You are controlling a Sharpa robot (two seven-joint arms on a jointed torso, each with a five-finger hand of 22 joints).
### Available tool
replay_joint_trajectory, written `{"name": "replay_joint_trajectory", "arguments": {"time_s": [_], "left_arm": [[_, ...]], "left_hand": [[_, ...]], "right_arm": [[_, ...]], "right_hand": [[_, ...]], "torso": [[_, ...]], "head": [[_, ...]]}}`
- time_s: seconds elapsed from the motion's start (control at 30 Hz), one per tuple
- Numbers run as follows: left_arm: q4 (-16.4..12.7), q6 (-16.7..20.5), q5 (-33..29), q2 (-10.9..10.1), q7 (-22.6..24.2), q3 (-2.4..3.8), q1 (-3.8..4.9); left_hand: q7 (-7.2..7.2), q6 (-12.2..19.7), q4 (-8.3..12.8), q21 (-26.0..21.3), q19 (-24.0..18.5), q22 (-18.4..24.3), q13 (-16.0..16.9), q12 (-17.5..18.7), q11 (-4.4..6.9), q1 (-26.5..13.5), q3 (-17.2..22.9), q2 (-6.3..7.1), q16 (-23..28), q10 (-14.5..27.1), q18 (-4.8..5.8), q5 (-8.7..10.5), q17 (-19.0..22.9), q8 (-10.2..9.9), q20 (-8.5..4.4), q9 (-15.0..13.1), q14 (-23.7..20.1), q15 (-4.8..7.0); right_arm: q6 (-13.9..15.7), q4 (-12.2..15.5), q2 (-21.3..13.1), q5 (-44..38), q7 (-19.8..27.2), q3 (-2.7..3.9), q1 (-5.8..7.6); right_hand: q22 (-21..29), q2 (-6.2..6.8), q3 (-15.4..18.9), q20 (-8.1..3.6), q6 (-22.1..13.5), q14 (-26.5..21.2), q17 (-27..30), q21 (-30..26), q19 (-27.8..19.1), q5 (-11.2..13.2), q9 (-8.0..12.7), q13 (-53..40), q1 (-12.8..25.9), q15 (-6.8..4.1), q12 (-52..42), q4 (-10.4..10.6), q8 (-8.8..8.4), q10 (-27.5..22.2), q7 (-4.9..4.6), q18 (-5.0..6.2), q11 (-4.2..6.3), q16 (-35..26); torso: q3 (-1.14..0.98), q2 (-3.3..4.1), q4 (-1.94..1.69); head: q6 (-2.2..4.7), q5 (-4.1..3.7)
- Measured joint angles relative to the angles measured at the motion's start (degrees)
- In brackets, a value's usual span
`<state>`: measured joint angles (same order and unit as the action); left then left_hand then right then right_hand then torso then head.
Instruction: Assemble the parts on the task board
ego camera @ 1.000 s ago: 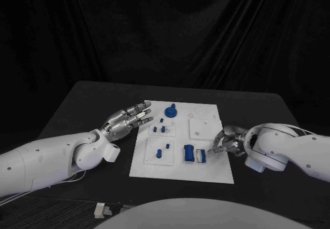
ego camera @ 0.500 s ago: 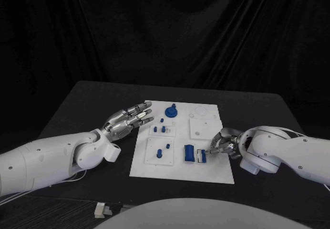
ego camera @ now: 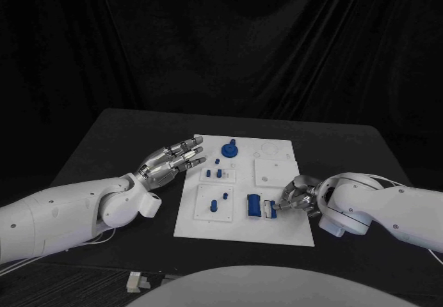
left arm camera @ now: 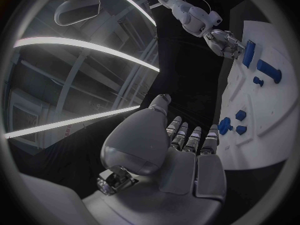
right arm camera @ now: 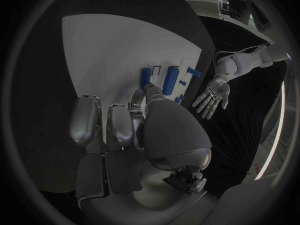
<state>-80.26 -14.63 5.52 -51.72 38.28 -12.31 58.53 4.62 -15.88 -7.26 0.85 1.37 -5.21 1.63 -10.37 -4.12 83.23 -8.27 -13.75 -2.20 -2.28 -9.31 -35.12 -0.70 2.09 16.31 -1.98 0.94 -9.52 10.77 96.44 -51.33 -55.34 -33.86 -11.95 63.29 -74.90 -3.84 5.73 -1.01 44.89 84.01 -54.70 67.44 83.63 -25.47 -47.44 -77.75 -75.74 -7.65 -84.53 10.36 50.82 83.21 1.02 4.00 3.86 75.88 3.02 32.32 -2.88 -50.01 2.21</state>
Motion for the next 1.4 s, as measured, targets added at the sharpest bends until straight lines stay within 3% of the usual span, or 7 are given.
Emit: {"name": "replay_joint_trajectory", "arguments": {"time_s": [0.53,0.7,0.8,1.03,1.2,1.27,1.4], "left_arm": [[0.04,-0.05,0.00,0.12,-0.41,0.00,-0.07],[0.07,-0.07,0.00,0.16,-0.55,0.00,-0.09],[0.09,-0.08,0.00,0.23,-0.62,0.00,-0.10],[0.09,-0.16,0.00,0.25,-0.85,0.00,-0.11],[0.09,-0.20,0.00,0.21,-1.01,0.00,-0.12],[0.09,-0.21,0.00,0.21,-1.07,0.00,-0.13],[0.13,-0.26,0.00,0.32,-1.20,0.00,-0.13]], "left_hand": [[0.00,0.00,0.00,0.00,0.00,0.25,-0.01,0.00,0.01,0.00,0.00,0.00,0.00,0.00,0.00,-0.01,0.01,0.00,0.00,0.01,0.21,-0.21],[0.00,0.00,0.24,0.00,0.00,0.30,-0.01,0.22,0.00,0.00,0.25,0.00,0.00,0.00,0.00,-0.22,0.01,0.00,0.00,0.00,0.21,-0.21],[0.00,0.00,0.24,0.00,0.00,0.30,-0.01,0.22,0.01,0.00,0.25,0.00,0.00,0.00,0.00,-0.22,0.01,0.00,0.00,0.01,0.21,-0.21],[0.00,0.00,0.24,0.00,0.00,0.32,-0.01,0.22,0.01,0.00,0.24,0.00,0.00,0.01,0.00,-0.22,0.01,0.00,0.00,0.01,0.21,-0.21],[0.00,0.00,0.24,0.00,0.00,0.35,-0.01,0.22,0.01,0.00,0.24,0.00,0.00,0.01,0.00,-0.21,0.01,0.00,0.00,0.01,0.21,-0.21],[0.00,0.00,0.24,0.00,0.00,0.35,-0.02,0.22,0.01,0.00,0.24,0.00,0.00,0.01,0.00,-0.22,0.01,0.00,0.00,0.01,0.21,-0.21],[0.00,0.00,0.24,0.00,0.00,0.35,-0.02,0.22,0.01,0.00,0.24,0.00,0.00,0.01,0.00,-0.22,0.01,0.00,0.00,0.01,0.21,-0.21]], "right_arm": [[-0.14,-0.91,0.97,0.06,-0.23,0.00,-0.43],[-0.22,-0.98,1.28,0.05,-0.33,0.00,-0.44],[-0.30,-1.01,1.44,0.01,-0.38,0.02,-0.44],[-0.38,-0.82,1.11,-0.30,-0.35,0.18,-0.43],[-0.29,0.13,0.19,-2.32,-0.31,0.28,-0.36],[-0.29,0.56,-0.03,-3.74,-0.35,0.15,-0.36],[-0.42,1.70,-0.36,-7.72,-0.41,0.08,-0.42]], "right_hand": [[-0.04,-0.29,-0.37,0.00,-0.47,0.00,0.34,-0.59,0.00,1.35,-1.20,0.00,1.06,-0.01,0.05,0.71,0.61,0.19,0.02,0.00,0.19,0.00],[-0.04,-0.26,-1.42,0.00,-2.77,-0.01,0.76,-1.04,0.00,-1.75,-2.29,0.00,1.03,-0.01,0.04,0.17,0.61,0.20,-0.15,0.00,0.19,-0.23],[-0.04,0.85,-3.55,-0.20,-4.75,0.00,1.00,-1.66,-0.20,-5.73,-3.39,0.01,-0.09,0.00,0.04,-0.87,0.63,0.21,-0.39,0.00,0.20,-0.51],[-0.04,3.50,-13.86,0.01,-7.37,-0.01,1.11,-3.45,-0.42,-3.75,-5.13,3.03,0.03,-0.01,0.67,-2.51,1.27,0.65,-1.32,0.00,0.54,-0.51],[-0.03,5.84,-19.33,0.43,-11.46,-0.04,1.47,-4.29,-0.84,-3.16,-5.05,2.83,2.86,0.84,0.77,-2.95,-5.65,0.76,-3.08,0.00,-0.66,-0.85],[-0.03,6.48,-20.71,1.15,-13.10,0.00,1.71,-4.67,-0.91,-2.48,2.95,2.80,4.15,1.46,0.77,-3.66,-9.89,0.79,-4.21,0.00,-1.53,-0.85],[-0.03,7.47,-21.72,1.47,-14.28,-0.11,1.91,-5.00,-1.06,-1.26,7.77,2.81,5.36,1.98,0.77,-4.66,-13.27,0.81,-5.39,0.59,-2.12,-1.08]], "torso": [[0.01,0.01,0.07],[0.01,0.01,0.07],[0.01,0.01,0.05],[0.01,0.00,0.03],[0.01,0.01,0.04],[0.01,0.01,0.04],[0.01,0.01,0.03]], "head": [[0.00,0.28],[0.00,0.23],[0.00,0.21],[0.00,0.41],[0.00,0.44],[0.00,0.42],[0.00,0.21]]}}
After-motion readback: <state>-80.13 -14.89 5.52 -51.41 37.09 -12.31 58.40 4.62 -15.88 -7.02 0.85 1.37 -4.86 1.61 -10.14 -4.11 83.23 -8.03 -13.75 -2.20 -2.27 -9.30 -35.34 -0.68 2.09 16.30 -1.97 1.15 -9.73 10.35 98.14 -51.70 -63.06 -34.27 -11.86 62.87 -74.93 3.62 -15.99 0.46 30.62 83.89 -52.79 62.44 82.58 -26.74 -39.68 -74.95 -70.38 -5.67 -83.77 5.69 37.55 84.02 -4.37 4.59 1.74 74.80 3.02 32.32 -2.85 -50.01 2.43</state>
